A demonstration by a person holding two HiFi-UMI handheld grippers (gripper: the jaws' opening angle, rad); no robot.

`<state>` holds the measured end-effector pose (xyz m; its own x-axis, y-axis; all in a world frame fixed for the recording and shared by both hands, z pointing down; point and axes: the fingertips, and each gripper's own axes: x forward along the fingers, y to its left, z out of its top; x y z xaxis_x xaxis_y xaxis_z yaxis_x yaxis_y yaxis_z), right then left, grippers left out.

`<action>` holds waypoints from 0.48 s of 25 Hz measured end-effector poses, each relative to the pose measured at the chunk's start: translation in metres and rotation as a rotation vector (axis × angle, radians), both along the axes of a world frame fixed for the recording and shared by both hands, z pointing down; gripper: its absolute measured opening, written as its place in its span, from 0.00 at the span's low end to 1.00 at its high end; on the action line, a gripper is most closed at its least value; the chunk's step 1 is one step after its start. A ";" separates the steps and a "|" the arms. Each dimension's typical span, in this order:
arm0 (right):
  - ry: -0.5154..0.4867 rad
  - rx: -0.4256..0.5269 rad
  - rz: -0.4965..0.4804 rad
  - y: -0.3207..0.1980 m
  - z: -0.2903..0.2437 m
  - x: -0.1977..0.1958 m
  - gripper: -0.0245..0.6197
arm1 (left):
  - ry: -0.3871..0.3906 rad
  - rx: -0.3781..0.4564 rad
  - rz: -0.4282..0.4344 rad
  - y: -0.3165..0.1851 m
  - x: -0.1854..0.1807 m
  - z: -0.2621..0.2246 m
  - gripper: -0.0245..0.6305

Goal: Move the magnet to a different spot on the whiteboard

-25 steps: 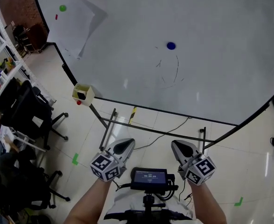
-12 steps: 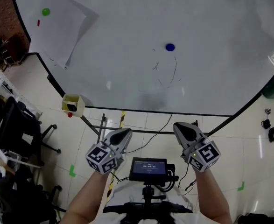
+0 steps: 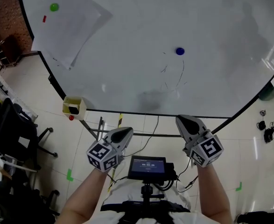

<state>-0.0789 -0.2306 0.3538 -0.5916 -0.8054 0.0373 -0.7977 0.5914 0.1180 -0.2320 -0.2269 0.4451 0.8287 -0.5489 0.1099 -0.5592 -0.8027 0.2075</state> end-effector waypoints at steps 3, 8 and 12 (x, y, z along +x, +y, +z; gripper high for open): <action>0.025 0.020 0.004 -0.009 -0.007 -0.004 0.09 | 0.008 -0.005 0.006 -0.006 0.000 0.002 0.04; 0.079 0.035 0.015 -0.022 -0.007 -0.004 0.09 | -0.007 -0.003 0.023 -0.010 0.003 0.007 0.04; 0.132 0.053 0.049 -0.044 -0.013 0.001 0.09 | 0.004 0.011 -0.011 -0.023 -0.003 0.004 0.04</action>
